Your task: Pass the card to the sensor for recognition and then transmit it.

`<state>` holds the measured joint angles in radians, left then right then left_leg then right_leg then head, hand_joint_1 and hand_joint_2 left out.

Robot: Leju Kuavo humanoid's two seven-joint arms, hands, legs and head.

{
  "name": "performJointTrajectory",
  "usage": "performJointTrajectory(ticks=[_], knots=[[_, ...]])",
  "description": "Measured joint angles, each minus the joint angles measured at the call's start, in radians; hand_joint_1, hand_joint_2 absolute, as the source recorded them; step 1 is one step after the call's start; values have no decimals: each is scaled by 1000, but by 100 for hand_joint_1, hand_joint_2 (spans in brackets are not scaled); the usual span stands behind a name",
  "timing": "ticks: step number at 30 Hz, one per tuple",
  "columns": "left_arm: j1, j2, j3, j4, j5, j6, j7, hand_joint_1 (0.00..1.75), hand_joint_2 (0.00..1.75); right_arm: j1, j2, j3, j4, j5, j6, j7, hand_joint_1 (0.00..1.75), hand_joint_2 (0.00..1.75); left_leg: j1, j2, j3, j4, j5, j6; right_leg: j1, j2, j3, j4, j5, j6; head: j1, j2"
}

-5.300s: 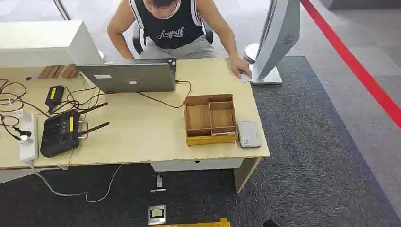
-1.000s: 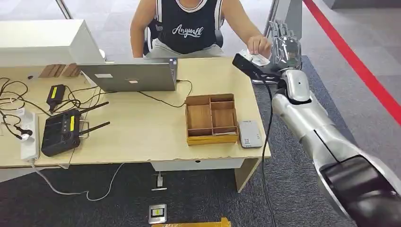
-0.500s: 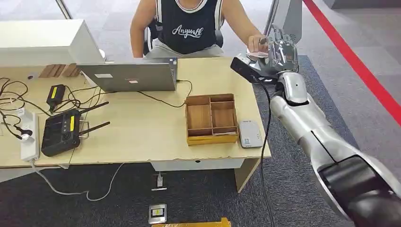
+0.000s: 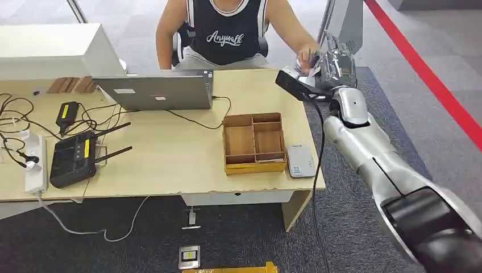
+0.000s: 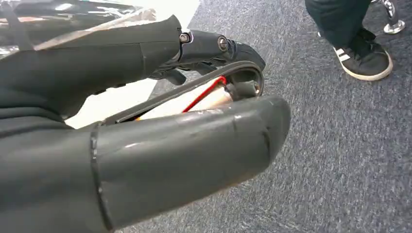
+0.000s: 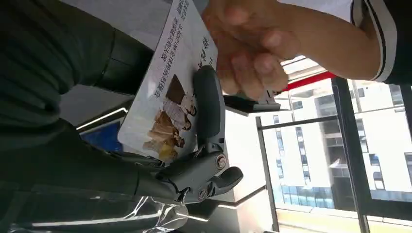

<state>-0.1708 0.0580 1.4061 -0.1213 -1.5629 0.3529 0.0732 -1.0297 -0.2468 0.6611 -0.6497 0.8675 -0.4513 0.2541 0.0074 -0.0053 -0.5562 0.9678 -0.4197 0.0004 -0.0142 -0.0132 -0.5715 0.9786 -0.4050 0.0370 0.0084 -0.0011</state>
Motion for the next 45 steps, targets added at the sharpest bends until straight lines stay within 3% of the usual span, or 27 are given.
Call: performJointTrajectory(ticks=[9, 17, 25, 35, 45], knots=[[1, 0, 0, 0, -6, 0, -2, 0, 0, 45, -52, -2, -69, -15, 50, 42, 175, 175, 0, 0, 0, 0, 0, 0, 0, 0, 0, -1, 0, 0, 0, 0], [2, 0, 7, 0, 8, 4, 30, 0, 0, 173, -137, -11, -230, -5, 125, 97, 175, 175, 0, 0, 0, 0, -1, 1, 0, 0, 0, -1, 0, 0, 0, 0], [2, -1, 18, 0, 18, 19, 41, 0, 0, 292, -182, -27, -333, -16, 141, 117, 175, 175, 0, 0, 0, 0, -1, 0, 0, 0, 0, -1, 0, 0, 0, 0], [-1, -3, 37, 0, 13, 27, 40, 0, 0, 398, -169, -25, -352, -72, 139, 79, 175, 175, 0, 0, 0, 0, -1, 0, 0, 0, 0, -1, 0, 0, 0, 0], [-4, -8, 55, 0, 19, 43, 64, 0, 0, 412, -103, 1, -272, -121, 109, 15, 175, 175, 0, 0, 0, 0, -1, 0, 0, 0, 0, -1, 0, 0, 0, 0]])
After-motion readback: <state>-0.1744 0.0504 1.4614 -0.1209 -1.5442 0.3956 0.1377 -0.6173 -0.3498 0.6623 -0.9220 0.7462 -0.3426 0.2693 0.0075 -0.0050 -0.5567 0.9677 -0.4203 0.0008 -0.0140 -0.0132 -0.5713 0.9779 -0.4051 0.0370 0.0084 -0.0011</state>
